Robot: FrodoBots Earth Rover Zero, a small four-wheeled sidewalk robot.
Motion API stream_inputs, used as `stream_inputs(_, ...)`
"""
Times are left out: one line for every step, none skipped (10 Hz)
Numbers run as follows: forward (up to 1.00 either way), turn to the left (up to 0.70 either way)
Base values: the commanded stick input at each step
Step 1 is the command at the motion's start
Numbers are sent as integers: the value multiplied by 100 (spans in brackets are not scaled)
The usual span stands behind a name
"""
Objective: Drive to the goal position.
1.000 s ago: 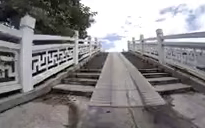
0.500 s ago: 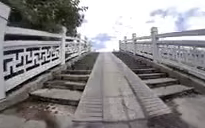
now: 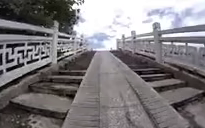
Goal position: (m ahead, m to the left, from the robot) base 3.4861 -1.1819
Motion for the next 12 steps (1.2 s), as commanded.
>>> stream_inputs(70,0)
stream_inputs(70,0)
stream_inputs(70,0)
stream_inputs(70,9)
stream_inputs(70,14)
stream_inputs(70,14)
stream_inputs(70,0)
stream_inputs(70,0)
stream_inputs(70,0)
stream_inputs(70,0)
stream_inputs(70,0)
stream_inputs(70,0)
